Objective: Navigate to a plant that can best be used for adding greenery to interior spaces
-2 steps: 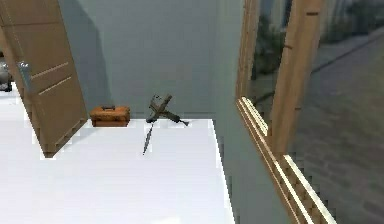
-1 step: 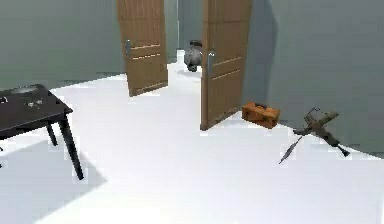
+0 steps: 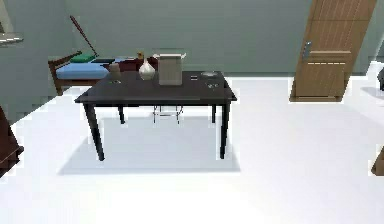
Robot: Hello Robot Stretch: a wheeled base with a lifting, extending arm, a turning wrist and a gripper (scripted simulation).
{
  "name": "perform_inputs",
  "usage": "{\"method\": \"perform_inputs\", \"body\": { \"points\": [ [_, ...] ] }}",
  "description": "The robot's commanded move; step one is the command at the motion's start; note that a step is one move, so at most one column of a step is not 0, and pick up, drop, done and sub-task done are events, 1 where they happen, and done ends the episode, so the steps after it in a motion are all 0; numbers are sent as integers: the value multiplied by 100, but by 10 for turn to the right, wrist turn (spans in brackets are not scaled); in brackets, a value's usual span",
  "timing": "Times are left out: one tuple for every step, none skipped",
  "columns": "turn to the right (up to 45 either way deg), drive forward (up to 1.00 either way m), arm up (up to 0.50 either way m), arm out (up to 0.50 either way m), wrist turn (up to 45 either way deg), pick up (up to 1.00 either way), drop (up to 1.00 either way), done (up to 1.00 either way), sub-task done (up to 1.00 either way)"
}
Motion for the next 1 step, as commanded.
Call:
{"method": "perform_inputs", "body": {
  "points": [
    [0,15,0,0,0,0,0,0,0]
  ]
}}
